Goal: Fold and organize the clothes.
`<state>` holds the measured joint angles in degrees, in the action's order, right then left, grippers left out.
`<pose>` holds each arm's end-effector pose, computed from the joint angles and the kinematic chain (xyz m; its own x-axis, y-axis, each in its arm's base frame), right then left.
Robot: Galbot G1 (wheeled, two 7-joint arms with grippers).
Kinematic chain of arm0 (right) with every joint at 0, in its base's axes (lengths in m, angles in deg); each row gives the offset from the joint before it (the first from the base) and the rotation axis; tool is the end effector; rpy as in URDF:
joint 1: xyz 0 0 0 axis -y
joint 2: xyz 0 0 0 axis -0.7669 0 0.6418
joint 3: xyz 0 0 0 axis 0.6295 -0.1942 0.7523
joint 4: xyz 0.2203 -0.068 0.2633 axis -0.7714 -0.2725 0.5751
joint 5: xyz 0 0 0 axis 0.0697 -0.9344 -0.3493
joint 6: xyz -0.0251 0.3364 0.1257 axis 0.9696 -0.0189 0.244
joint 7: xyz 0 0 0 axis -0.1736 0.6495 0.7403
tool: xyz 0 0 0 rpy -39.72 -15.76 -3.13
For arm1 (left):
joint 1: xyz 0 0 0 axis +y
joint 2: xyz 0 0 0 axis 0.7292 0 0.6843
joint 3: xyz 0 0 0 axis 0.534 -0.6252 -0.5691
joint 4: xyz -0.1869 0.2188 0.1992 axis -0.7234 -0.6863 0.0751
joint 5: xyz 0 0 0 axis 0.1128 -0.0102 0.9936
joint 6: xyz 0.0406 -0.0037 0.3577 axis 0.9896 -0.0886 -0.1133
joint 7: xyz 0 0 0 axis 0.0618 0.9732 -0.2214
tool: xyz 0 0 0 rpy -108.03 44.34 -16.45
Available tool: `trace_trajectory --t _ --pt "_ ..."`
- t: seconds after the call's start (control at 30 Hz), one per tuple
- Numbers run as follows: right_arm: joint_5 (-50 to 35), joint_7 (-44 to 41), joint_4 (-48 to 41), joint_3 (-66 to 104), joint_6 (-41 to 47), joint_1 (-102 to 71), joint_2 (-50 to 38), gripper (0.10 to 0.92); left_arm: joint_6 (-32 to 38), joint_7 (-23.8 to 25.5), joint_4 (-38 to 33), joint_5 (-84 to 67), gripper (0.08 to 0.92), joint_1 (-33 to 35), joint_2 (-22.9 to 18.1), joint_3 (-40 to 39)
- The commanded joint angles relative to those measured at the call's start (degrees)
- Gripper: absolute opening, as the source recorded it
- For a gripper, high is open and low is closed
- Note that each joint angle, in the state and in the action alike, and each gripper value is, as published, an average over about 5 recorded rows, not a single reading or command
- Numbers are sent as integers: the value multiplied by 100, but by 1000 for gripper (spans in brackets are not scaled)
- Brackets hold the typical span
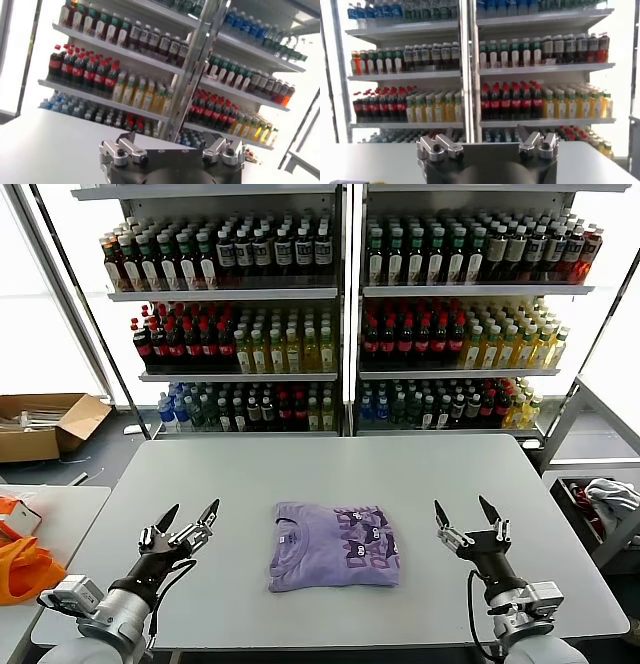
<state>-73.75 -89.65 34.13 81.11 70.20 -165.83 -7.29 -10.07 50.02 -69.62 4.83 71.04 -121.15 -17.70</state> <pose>0.2125 -0.0870 -0.2566 -0.9935 -0.1075 0.0360 -0.1070 0.9941 0.0169 0.1963 0.0898 -0.2111 -0.9655 0.2063 0.1588 0.1437 0.9310 -0.3355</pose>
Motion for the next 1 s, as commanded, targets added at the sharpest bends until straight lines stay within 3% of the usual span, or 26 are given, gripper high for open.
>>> trace_trajectory --t 0.03,1.0 --pt "-193 -745 69 1763 -279 -594 135 823 85 393 -53 650 823 344 -45 368" --pt "-482 -302 216 1846 -197 -874 356 823 243 510 -212 875 823 330 -75 252"
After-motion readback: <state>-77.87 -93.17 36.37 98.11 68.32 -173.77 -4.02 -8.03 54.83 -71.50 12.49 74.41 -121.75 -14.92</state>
